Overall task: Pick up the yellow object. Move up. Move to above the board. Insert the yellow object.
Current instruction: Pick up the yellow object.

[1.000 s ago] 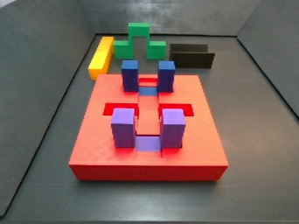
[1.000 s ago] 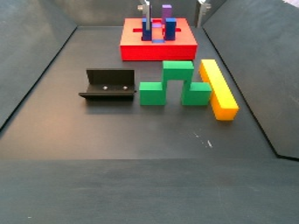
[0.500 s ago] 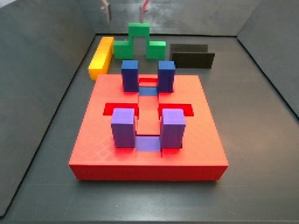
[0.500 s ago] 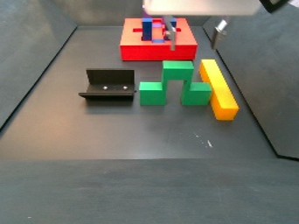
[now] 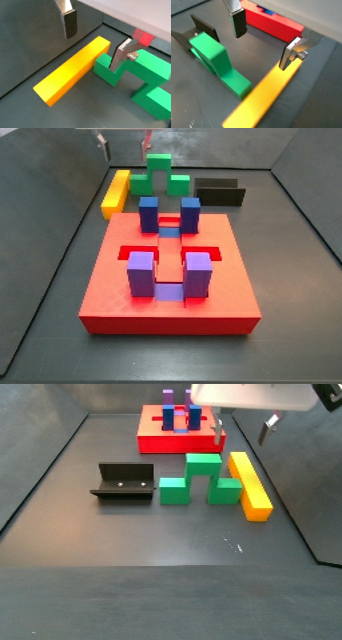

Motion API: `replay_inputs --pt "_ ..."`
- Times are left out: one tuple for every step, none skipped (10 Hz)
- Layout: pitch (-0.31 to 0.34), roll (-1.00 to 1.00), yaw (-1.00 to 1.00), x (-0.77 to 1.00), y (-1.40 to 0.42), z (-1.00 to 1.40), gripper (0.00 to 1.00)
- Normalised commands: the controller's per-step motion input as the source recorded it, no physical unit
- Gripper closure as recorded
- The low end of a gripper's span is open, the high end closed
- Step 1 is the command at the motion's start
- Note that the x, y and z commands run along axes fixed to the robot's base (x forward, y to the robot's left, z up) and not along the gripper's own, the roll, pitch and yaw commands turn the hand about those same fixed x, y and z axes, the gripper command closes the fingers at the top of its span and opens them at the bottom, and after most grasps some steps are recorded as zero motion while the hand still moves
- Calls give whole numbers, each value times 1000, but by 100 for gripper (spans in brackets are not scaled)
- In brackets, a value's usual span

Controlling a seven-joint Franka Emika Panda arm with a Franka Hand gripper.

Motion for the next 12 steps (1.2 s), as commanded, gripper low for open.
replay_inputs --pt "-154 0 -43 -377 63 -340 0" --pt "-117 81 -66 -317 0 -354 0" --pt "-113 84 -71 -323 0 -374 0" --pt "-76 4 -51 -69 0 -274 0" --pt "0 0 -23 103 97 -106 0" --pt "0 77 -54 106 174 -211 0" --pt "0 147 -20 0 129 -377 0" --pt "-27 126 0 0 43 -380 0" --pt "-37 143 -3 -31 0 -449 0" --pt "-36 141 -17 -43 0 -377 0" --pt "-31 140 -20 -31 0 -303 0" --pt "-14 124 -17 0 20 -251 0"
